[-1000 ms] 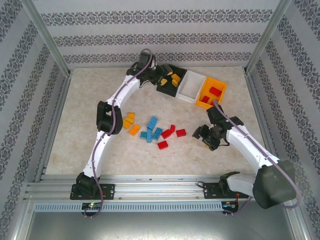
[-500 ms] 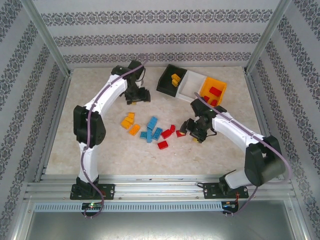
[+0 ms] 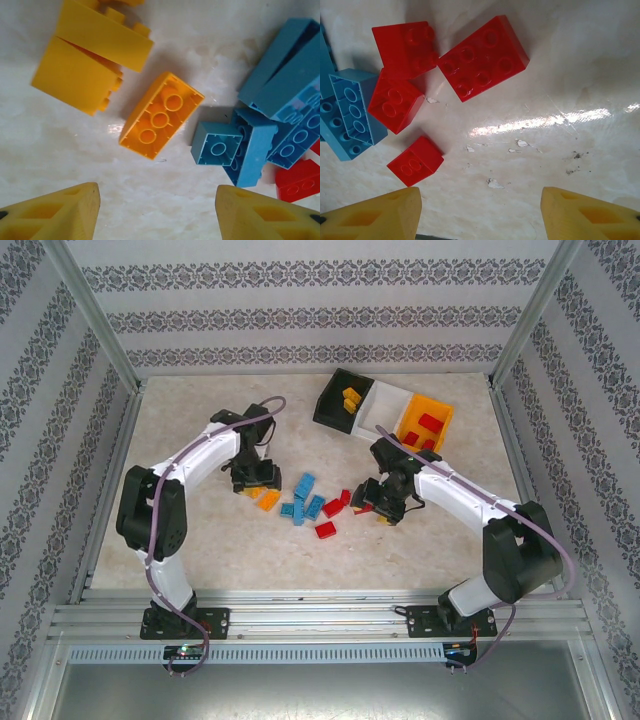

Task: Sort the legos into containers by color

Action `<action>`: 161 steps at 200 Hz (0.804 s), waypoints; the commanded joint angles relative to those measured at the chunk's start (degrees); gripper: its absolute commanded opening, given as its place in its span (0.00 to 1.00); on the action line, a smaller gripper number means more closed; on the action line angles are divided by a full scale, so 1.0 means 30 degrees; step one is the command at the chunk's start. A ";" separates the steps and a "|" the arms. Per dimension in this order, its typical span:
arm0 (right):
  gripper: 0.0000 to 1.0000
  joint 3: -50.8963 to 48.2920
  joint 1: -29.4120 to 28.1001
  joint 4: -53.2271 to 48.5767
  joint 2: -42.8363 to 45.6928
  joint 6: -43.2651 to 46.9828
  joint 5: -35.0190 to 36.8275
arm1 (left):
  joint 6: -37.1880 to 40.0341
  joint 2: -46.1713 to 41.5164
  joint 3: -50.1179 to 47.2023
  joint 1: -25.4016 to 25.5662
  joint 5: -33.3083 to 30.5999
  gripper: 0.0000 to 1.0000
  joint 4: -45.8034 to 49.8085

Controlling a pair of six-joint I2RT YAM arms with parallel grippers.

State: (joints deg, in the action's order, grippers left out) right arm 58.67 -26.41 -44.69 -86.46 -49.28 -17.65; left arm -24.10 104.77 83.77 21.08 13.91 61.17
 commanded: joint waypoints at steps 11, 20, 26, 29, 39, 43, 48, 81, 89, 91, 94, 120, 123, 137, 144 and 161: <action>0.65 0.0361 -0.0164 -0.0289 -0.0098 0.0342 -0.0154 | 0.0966 0.0283 -0.0190 0.0345 0.0500 0.61 -0.1344; 0.65 0.0308 -0.0131 -0.0310 -0.0012 0.0371 -0.0152 | 0.1086 0.0507 -0.0154 0.0383 0.0417 0.61 -0.1403; 0.65 0.0303 -0.0131 -0.0336 0.0001 0.0391 -0.0110 | 0.1138 0.0652 -0.0121 0.0429 0.0298 0.61 -0.1422; 0.65 0.0283 -0.0131 -0.0353 0.0014 0.0373 -0.0121 | 0.1165 0.0724 -0.0120 0.0416 0.0242 0.60 -0.1473; 0.65 0.0259 -0.0080 -0.0426 0.0076 0.0416 -0.0094 | 0.1248 0.0967 -0.0171 0.0444 0.0088 0.60 -0.1610; 0.65 0.0231 -0.0073 -0.0427 0.0080 0.0408 -0.0093 | 0.1306 0.1069 -0.0203 0.0444 0.0053 0.60 -0.1676; 0.65 0.0246 -0.0072 -0.0467 0.0121 0.0426 -0.0093 | 0.1363 0.1242 -0.0201 0.0447 0.0050 0.59 -0.1746; 0.65 0.0246 0.0070 -0.0575 0.0116 0.0488 -0.0093 | 0.1903 0.2342 -0.0072 0.0444 -0.0088 0.58 -0.1990; 0.66 0.0250 0.0074 -0.0609 0.0082 0.0535 -0.0093 | 0.2010 0.2542 -0.0034 0.0444 -0.0123 0.58 -0.2001; 0.65 0.0262 0.0060 -0.0619 0.0086 0.0544 -0.0093 | 0.2022 0.2604 -0.0040 0.0444 -0.0132 0.58 -0.1993; 0.65 0.0285 0.0091 -0.0634 0.0105 0.0557 -0.0093 | 0.2074 0.2646 -0.0014 0.0444 -0.0174 0.58 -0.1991; 0.65 0.0333 0.0162 -0.0745 -0.0011 0.0638 -0.0122 | 0.2490 0.3068 -0.0069 0.0463 -0.0241 0.58 -0.1878; 0.65 0.0323 0.0177 -0.0748 -0.0017 0.0642 -0.0123 | 0.2535 0.3095 -0.0080 0.0468 -0.0223 0.58 -0.1852; 0.65 0.0306 0.0246 -0.0734 -0.0067 0.0635 -0.0123 | 0.2685 0.3224 -0.0202 0.0476 -0.0250 0.58 -0.1846; 0.66 0.0305 0.0265 -0.0747 -0.0058 0.0634 -0.0123 | 0.2703 0.3300 -0.0280 0.0474 -0.0301 0.58 -0.1872; 0.66 0.0286 0.0309 -0.0690 -0.0126 0.0635 -0.0125 | 0.2760 0.3563 -0.0379 0.0526 -0.0299 0.57 -0.1914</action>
State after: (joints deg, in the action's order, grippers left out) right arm 58.65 -26.35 -45.43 -86.46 -48.01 -17.65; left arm -17.93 113.84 83.46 21.80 14.26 56.05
